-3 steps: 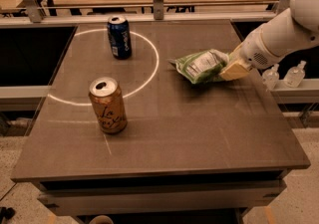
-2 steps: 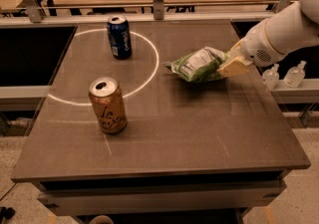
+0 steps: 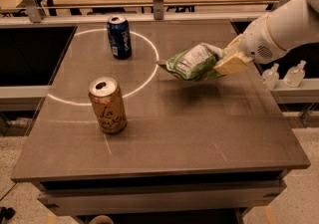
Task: Move green jalapeno chip bag near orange can
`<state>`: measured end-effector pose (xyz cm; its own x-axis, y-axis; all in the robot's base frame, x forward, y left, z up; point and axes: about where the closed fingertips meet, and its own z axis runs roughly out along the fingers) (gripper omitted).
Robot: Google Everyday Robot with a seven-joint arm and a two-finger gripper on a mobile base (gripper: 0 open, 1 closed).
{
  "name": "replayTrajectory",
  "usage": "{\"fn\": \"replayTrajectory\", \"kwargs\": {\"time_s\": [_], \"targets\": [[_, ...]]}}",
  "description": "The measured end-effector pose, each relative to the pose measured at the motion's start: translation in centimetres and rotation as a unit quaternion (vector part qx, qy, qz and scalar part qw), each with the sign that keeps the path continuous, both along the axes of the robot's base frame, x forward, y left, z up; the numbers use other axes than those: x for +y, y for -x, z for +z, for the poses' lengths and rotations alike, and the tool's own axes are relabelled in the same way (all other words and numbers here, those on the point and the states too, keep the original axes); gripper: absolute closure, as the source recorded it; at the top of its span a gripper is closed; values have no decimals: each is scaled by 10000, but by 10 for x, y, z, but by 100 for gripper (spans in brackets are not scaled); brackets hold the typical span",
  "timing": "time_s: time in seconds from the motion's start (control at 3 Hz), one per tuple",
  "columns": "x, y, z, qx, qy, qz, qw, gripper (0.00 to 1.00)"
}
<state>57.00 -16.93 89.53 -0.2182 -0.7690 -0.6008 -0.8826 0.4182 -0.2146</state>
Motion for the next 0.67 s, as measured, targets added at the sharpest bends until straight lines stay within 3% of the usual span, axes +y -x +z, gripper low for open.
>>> {"fn": "replayTrajectory", "kwargs": {"time_s": [0.33, 0.67], "targets": [[1, 2, -2, 29, 21, 104, 9999, 100], [26, 23, -6, 177, -103, 607, 9979, 100]]}}
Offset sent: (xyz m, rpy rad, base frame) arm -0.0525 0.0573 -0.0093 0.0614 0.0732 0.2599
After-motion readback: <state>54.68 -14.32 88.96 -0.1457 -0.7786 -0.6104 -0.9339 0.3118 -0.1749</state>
